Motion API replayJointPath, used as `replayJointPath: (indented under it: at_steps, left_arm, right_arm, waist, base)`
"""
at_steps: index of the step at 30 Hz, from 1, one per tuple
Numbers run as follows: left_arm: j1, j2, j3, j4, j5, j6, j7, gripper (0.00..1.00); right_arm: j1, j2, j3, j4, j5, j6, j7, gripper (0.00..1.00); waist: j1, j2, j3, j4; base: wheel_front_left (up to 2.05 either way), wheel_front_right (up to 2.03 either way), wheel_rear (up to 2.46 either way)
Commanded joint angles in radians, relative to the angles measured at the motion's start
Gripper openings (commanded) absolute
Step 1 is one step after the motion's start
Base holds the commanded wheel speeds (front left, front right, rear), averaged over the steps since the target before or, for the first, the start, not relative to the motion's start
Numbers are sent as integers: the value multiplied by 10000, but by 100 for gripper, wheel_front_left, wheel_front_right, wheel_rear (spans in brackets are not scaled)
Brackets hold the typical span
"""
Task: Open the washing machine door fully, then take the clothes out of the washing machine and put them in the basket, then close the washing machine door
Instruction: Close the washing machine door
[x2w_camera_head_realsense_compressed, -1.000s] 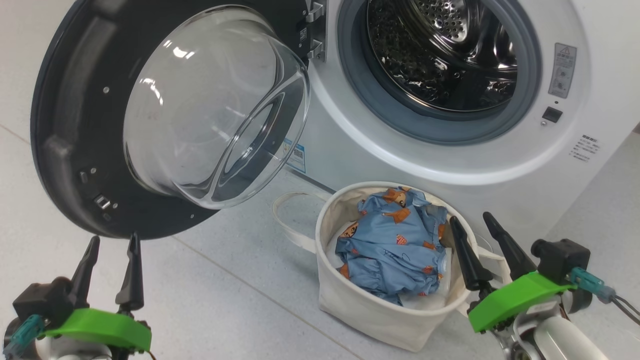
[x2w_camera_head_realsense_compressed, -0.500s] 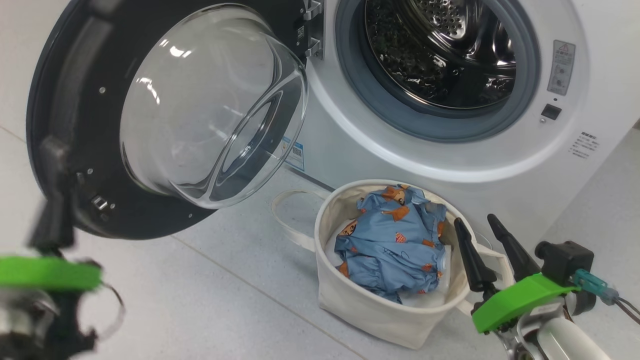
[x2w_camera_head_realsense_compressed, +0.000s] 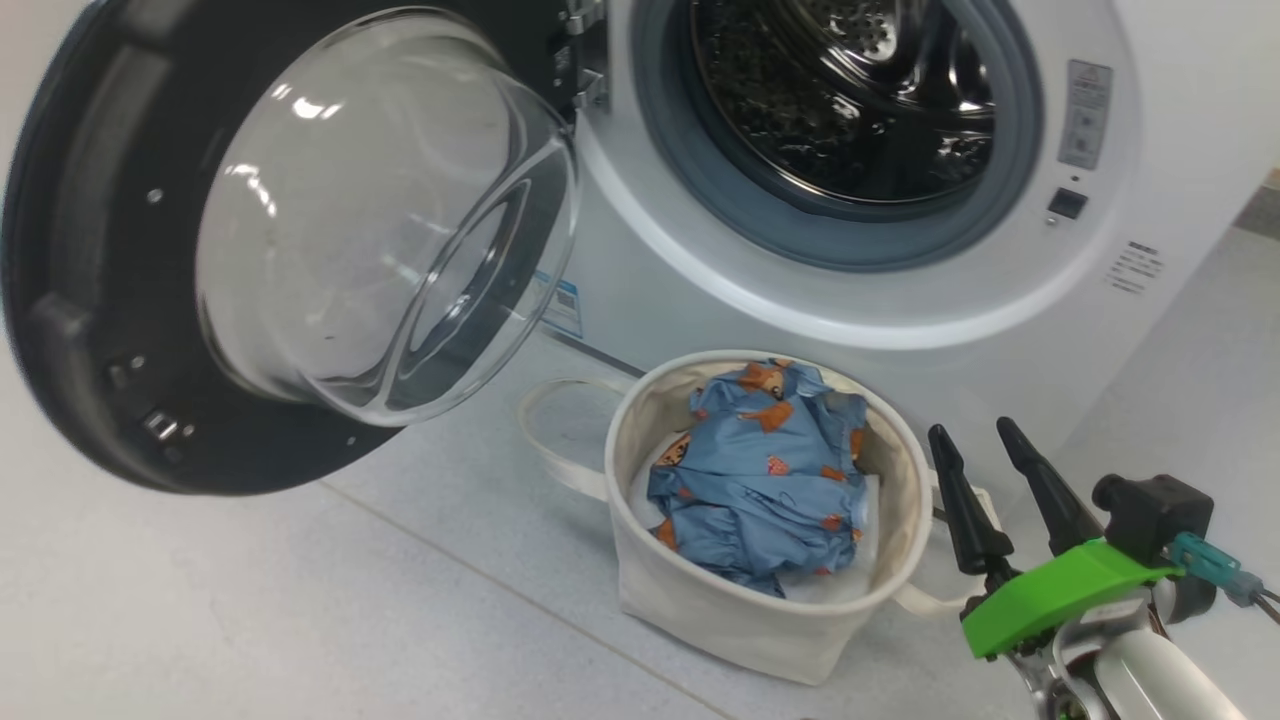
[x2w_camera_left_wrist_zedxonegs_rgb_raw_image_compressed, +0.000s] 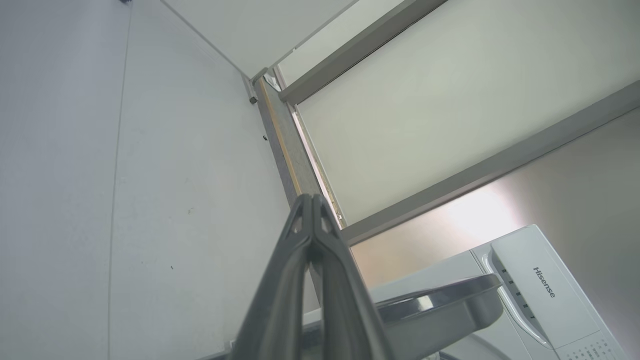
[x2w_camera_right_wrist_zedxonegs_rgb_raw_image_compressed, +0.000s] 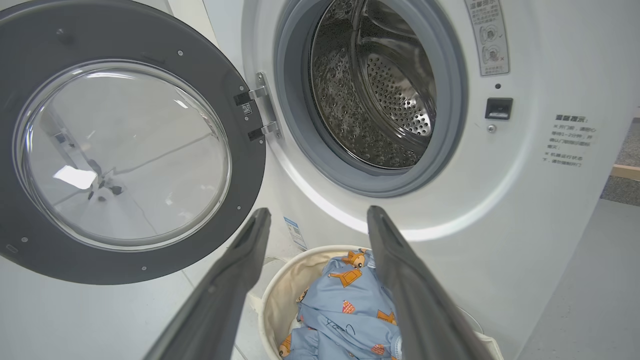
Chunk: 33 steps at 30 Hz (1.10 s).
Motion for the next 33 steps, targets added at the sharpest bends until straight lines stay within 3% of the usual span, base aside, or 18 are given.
replayJointPath:
  at_steps: [1, 8, 16, 25, 33]
  left_arm:
    - [-660, 703, 314, 143, -151, -71, 287, 0]
    - [-1281, 900, 62, 2098, -750, -746, 1827, 0]
    - [-1312, 855, -311, 2936, -1315, -1409, 3860, 0]
    - [-810, 476, -958, 2247, -1823, -1360, 6389, 0]
    - [199, -280, -1385, -259, -2366, -761, 7861, 0]
  right_arm:
    - [-18, -172, 27, -381, -88, 10, 46, 100]
    - [46, -240, -109, -577, -175, 10, 248, 100]
    - [195, -118, -44, -594, -134, 10, 218, 100]
    - [484, 61, -102, -438, -49, 10, 21, 100]
    - [581, 213, -140, -306, -2, 10, -160, 100]
  waist:
    - [0, 0, 34, -218]
    - [0, 0, 109, -666]
    - [0, 0, -193, -792]
    - [0, 0, -547, -524]
    - [0, 0, -653, -435]
  base:
    - [0, 0, 0]
    - [0, 0, 0]
    - [0, 0, 0]
    - [0, 0, 0]
    - [0, 0, 0]
